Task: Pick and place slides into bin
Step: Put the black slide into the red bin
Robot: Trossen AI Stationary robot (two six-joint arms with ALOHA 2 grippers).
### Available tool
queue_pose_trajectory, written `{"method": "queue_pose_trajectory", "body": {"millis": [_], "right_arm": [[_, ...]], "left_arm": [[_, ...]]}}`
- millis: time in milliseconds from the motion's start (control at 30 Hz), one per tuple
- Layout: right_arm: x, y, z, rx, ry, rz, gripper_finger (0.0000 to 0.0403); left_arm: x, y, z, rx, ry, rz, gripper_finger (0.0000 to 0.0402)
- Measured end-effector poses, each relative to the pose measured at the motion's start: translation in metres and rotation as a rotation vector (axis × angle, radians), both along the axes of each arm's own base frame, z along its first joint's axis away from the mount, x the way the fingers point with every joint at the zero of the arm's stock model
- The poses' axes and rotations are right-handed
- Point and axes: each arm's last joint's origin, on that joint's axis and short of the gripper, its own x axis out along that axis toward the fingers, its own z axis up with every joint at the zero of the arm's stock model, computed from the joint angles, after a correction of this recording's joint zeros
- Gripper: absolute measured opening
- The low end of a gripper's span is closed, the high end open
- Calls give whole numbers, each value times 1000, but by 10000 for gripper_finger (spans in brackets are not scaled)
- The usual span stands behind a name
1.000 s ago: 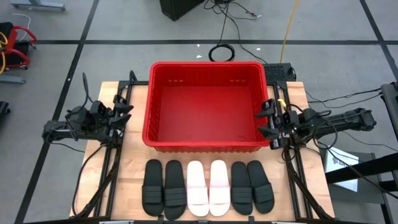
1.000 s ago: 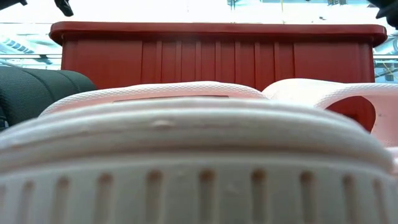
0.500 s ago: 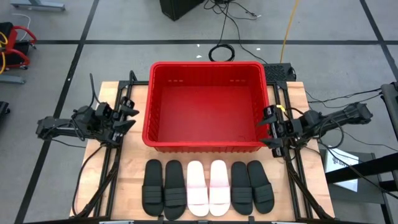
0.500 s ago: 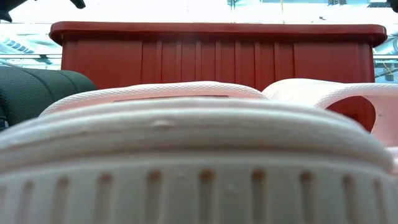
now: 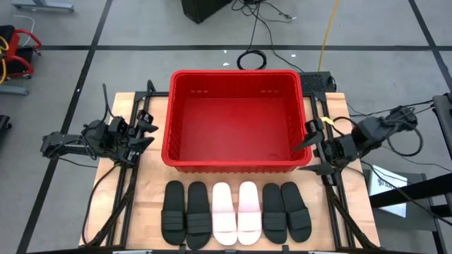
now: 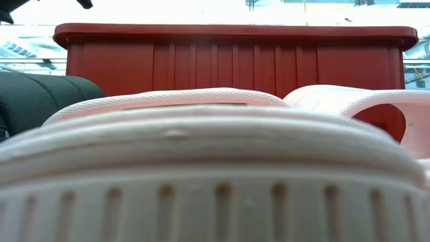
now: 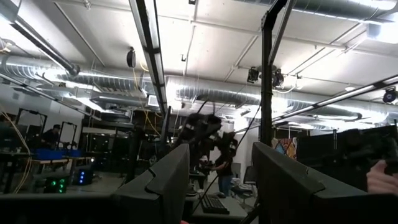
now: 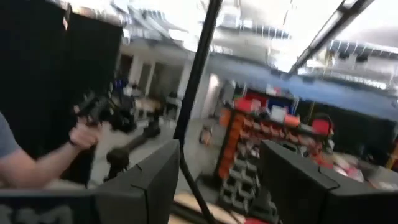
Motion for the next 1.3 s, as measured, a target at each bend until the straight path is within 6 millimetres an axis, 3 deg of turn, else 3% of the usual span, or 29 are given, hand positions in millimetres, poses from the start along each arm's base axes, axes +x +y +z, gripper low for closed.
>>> {"method": "queue_pose_trajectory", "body": {"millis": [267, 533, 1100, 1300], "right_arm": [[21, 32, 23, -176, 238, -212, 212], [24, 52, 28, -158, 519, -318, 212], [47, 65, -21, 83, 1333, -325, 212], [53, 75, -38, 150, 1455, -263, 212]], "left_arm": [[0, 0, 0, 0, 0, 1, 184], [0, 0, 0, 1, 2, 1, 184], [1, 0, -1, 0, 11, 14, 184], [1, 0, -1, -1, 11, 13, 184]]}}
